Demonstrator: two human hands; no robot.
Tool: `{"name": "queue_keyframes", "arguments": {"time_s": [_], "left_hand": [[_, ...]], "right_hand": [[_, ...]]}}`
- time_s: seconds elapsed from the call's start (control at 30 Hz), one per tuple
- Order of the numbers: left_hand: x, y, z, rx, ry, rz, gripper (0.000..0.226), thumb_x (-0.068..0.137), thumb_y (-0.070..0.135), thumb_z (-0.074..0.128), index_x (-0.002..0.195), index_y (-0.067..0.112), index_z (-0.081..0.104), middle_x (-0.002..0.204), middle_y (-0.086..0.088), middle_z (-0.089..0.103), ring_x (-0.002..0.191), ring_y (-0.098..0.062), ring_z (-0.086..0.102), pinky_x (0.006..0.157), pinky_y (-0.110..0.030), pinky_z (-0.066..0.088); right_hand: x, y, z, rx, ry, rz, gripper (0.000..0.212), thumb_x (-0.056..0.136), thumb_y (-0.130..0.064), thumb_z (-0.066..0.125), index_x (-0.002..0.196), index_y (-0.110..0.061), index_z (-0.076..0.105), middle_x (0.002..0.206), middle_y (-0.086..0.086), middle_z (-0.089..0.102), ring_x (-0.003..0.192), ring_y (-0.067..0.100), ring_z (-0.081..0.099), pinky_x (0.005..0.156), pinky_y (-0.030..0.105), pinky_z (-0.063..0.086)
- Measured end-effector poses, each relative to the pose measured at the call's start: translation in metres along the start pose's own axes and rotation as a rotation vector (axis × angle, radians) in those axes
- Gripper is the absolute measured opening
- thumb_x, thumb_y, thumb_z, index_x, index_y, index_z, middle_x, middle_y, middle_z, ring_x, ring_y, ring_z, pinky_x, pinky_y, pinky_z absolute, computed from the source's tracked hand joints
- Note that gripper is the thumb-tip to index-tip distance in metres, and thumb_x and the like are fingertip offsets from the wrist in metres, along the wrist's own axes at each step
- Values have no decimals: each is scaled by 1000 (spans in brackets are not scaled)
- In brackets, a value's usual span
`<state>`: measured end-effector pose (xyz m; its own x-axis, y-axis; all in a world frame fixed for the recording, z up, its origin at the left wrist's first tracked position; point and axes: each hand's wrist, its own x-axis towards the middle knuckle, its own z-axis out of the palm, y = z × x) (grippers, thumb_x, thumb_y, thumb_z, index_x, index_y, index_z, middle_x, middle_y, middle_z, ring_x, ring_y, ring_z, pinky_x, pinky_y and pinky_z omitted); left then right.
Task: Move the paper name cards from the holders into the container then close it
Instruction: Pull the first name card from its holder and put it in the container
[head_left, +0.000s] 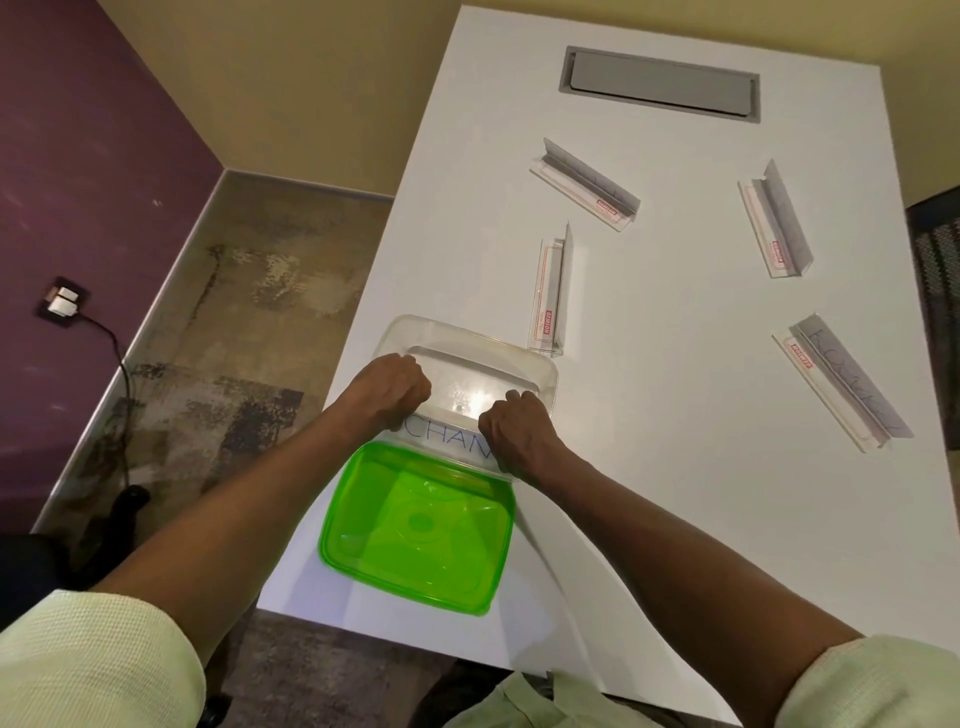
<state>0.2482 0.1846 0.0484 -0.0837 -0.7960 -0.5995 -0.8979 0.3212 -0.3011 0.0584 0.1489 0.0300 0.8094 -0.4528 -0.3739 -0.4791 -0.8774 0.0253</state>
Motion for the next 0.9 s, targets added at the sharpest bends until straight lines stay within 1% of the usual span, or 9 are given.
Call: {"name": "queue_keyframes", "arguments": {"time_s": [0.13, 0.23, 0.43, 0.53, 0.63, 0.7, 0.77, 0.83, 0.9], "left_hand": [[0, 0, 2, -67, -19, -11, 25, 77, 15, 73, 101, 11, 66, 106, -15, 62, 93, -29, 63, 78, -37, 52], [-2, 0, 3, -88, -13, -28, 22, 78, 14, 72, 99, 11, 67, 105, -15, 62, 90, -29, 64, 74, -36, 51], [-4, 1, 4, -96, -2, -43, 27, 76, 17, 76, 100, 11, 67, 106, -16, 63, 91, -30, 66, 75, -36, 52], [-6, 3, 2, -96, -4, -60, 27, 77, 14, 75, 102, 9, 67, 109, -18, 63, 93, -31, 67, 78, -37, 53], [-7, 3, 0, -149, 0, -71, 35, 74, 19, 79, 105, 8, 66, 112, -21, 62, 94, -31, 67, 79, -39, 54], [-6, 2, -2, -228, 11, -85, 45, 71, 25, 82, 110, 8, 66, 112, -20, 62, 93, -31, 68, 80, -40, 56], [-5, 1, -6, -326, 38, -107, 52, 70, 30, 84, 115, 9, 66, 113, -17, 64, 94, -30, 68, 81, -39, 56], [-4, 0, -10, -416, 76, -123, 56, 69, 32, 84, 118, 12, 66, 115, -14, 66, 98, -29, 67, 82, -38, 55], [-3, -2, -14, -490, 115, -142, 56, 70, 35, 83, 118, 13, 66, 116, -11, 67, 100, -29, 66, 82, -37, 54]], "right_hand": [[-1, 0, 1, 13, 7, 13, 20, 93, -8, 44, 98, -8, 63, 98, 12, 67, 94, 30, 57, 80, 36, 42], [-2, -1, 2, 0, 5, 17, 19, 93, -9, 45, 99, -10, 63, 97, 10, 67, 94, 29, 57, 81, 36, 42], [-2, -2, 3, 4, -6, 36, 19, 94, -11, 45, 101, -11, 63, 98, 10, 67, 96, 29, 57, 82, 37, 42], [-2, -1, 3, -1, -23, 44, 17, 93, -12, 47, 101, -12, 63, 99, 9, 67, 96, 28, 57, 82, 37, 42], [-2, 0, 4, 7, -23, 49, 15, 91, -10, 50, 98, -10, 63, 98, 10, 68, 95, 29, 58, 83, 37, 44], [-1, 2, 2, 42, 7, 53, 14, 91, -19, 58, 98, -9, 64, 99, 11, 69, 97, 30, 58, 85, 39, 45], [-1, 5, -1, 108, 58, 56, 26, 87, -31, 66, 97, -7, 66, 98, 13, 70, 100, 32, 59, 85, 39, 45], [-2, 7, -4, 184, 144, 62, 29, 85, -34, 66, 91, -6, 66, 92, 14, 71, 100, 33, 58, 82, 38, 44], [-3, 9, -8, 239, 240, 75, 28, 86, -34, 64, 84, -5, 64, 85, 14, 71, 94, 32, 58, 75, 36, 43]]}}
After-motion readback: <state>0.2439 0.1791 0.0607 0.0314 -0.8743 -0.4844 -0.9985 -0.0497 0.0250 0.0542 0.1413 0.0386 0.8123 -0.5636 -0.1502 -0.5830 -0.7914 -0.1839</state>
